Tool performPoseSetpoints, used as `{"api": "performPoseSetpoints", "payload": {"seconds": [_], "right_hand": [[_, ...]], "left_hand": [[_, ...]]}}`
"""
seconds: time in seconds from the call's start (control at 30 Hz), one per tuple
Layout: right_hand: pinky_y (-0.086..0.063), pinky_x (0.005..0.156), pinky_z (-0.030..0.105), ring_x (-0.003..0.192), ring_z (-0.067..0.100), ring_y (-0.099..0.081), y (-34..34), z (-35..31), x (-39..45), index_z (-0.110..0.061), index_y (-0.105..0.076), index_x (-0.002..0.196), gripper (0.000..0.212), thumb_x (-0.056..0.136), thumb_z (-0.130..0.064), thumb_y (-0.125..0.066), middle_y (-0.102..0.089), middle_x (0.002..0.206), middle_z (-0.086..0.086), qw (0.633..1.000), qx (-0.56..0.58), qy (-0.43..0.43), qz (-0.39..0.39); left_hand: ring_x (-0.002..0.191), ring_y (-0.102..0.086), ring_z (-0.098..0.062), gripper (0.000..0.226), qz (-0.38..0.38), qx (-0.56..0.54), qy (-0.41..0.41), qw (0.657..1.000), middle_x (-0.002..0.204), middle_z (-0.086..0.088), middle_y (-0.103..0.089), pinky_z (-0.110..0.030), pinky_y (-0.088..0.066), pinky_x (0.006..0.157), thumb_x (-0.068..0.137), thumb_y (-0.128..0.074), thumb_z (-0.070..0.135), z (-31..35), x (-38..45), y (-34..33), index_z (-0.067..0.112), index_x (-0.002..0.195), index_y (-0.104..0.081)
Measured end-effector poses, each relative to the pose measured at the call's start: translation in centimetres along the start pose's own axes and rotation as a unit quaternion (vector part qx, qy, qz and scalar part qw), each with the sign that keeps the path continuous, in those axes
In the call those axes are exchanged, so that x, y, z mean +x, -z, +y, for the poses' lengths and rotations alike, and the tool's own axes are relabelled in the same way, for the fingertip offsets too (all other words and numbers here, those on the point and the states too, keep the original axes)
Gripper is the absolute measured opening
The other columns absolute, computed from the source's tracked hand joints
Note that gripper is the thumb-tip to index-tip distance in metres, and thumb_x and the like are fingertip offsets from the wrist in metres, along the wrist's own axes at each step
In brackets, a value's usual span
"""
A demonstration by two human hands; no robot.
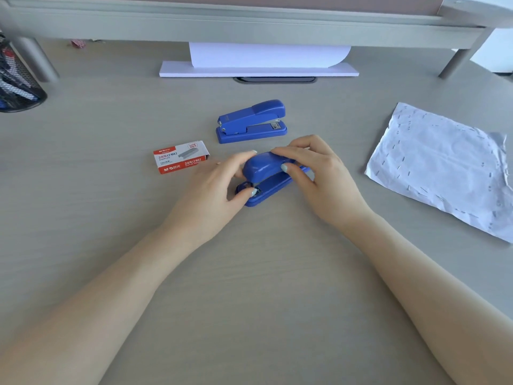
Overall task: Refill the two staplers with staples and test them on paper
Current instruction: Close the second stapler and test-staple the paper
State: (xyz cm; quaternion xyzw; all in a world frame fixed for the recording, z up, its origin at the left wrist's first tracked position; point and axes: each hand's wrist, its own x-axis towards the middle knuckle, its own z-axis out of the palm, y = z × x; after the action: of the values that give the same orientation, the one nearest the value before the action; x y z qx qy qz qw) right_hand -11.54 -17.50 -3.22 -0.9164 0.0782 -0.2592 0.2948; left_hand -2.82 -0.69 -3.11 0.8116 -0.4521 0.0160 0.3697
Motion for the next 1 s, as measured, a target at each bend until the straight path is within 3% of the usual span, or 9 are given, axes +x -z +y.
{"api": "performPoseSetpoints", "payload": {"seconds": [0.1,0.23,0.43,0.5,0.6,0.67,0.73,0.87,1.0], "right_hand": [[-0.035,0.088,0.006,0.099,-0.004,-0.049,0.5,0.6,0.0,-0.018,-0.066,0.111,0.035,0.092,0.002,-0.043,-0.051,0.107,-0.006,0.997,0.070,-0.016,-0.020],[-0.037,0.093,0.010,0.106,0.003,-0.051,0.9,0.9,0.0,-0.022,-0.065,0.107,0.048,0.090,0.012,-0.037,-0.053,0.108,-0.007,0.992,0.117,-0.022,-0.051],[-0.035,0.081,0.001,0.101,0.004,-0.050,4.1,2.6,-0.7,-0.017,-0.062,0.110,0.038,0.088,0.006,-0.040,-0.051,0.114,-0.007,0.994,0.031,-0.100,0.013],[-0.038,0.069,0.007,0.092,0.003,-0.047,6.5,4.1,-1.4,-0.022,-0.058,0.108,0.027,0.091,-0.007,-0.042,-0.050,0.118,-0.011,0.981,-0.010,-0.189,0.049],[-0.037,0.099,0.031,0.114,0.008,-0.045,9.8,6.2,-3.4,-0.022,-0.056,0.109,0.019,0.091,-0.023,-0.050,-0.048,0.134,-0.009,0.953,-0.094,-0.281,0.065],[-0.018,0.114,0.047,0.134,0.013,-0.031,11.2,7.0,-4.9,-0.026,-0.053,0.116,0.032,0.086,-0.035,-0.058,-0.039,0.143,-0.009,0.939,-0.133,-0.316,0.022],[-0.010,0.117,0.046,0.141,0.013,-0.019,11.9,7.5,-6.2,-0.033,-0.042,0.129,0.058,0.078,-0.047,-0.065,-0.028,0.150,-0.012,0.933,-0.143,-0.328,-0.036],[-0.040,0.094,0.037,0.123,0.016,-0.044,12.8,8.0,-7.5,-0.036,-0.039,0.128,0.066,0.072,-0.049,-0.070,-0.034,0.146,-0.017,0.936,-0.135,-0.324,-0.022],[-0.046,0.069,0.032,0.088,0.024,-0.060,12.6,7.8,-7.2,-0.031,-0.060,0.099,0.023,0.079,-0.043,-0.063,-0.068,0.104,-0.005,0.920,-0.240,-0.309,0.018]], "left_hand": [[0.093,-0.054,-0.024,0.042,0.002,0.070,-0.081,0.994,0.092,0.003,-0.063,-0.023,-0.027,0.087,0.081,-0.061,0.019,0.2,0.1,-0.5,0.013,0.121,-0.051],[0.094,-0.044,-0.018,0.041,0.002,0.154,-0.158,0.975,0.112,0.003,-0.051,-0.030,-0.030,0.085,0.078,-0.053,0.032,-0.1,0.9,-0.9,0.020,0.116,-0.047],[0.107,-0.054,-0.020,0.051,-0.070,0.209,-0.237,0.946,0.127,0.001,-0.059,-0.031,-0.028,0.097,0.080,-0.051,0.044,-0.3,3.1,-0.7,0.021,0.126,-0.049],[0.101,-0.059,-0.023,0.051,-0.049,0.222,-0.256,0.940,0.118,0.000,-0.064,-0.034,-0.030,0.097,0.078,-0.053,0.046,0.2,3.6,-1.3,0.019,0.120,-0.054],[0.092,-0.049,-0.021,0.050,0.003,0.211,-0.257,0.943,0.093,-0.004,-0.066,-0.036,-0.028,0.098,0.071,-0.057,0.050,2.2,4.1,-3.7,0.016,0.108,-0.061],[0.089,-0.039,-0.020,0.050,0.023,0.181,-0.227,0.957,0.085,-0.006,-0.060,-0.036,-0.026,0.098,0.065,-0.061,0.051,4.0,4.5,-5.5,0.015,0.100,-0.061],[0.091,-0.034,-0.019,0.052,0.004,0.157,-0.214,0.964,0.092,-0.007,-0.056,-0.034,-0.021,0.100,0.062,-0.065,0.050,5.4,5.4,-6.6,0.016,0.100,-0.060],[0.116,-0.038,-0.018,0.066,-0.171,0.125,-0.219,0.952,0.129,0.003,-0.047,-0.021,-0.016,0.095,0.069,-0.068,0.052,6.3,7.9,-6.3,0.026,0.126,-0.047],[0.101,-0.044,-0.015,0.071,-0.257,0.133,-0.143,0.947,0.106,0.008,-0.056,-0.022,-0.024,0.079,0.069,-0.067,0.054,6.8,9.0,-5.4,0.033,0.130,-0.038]]}}
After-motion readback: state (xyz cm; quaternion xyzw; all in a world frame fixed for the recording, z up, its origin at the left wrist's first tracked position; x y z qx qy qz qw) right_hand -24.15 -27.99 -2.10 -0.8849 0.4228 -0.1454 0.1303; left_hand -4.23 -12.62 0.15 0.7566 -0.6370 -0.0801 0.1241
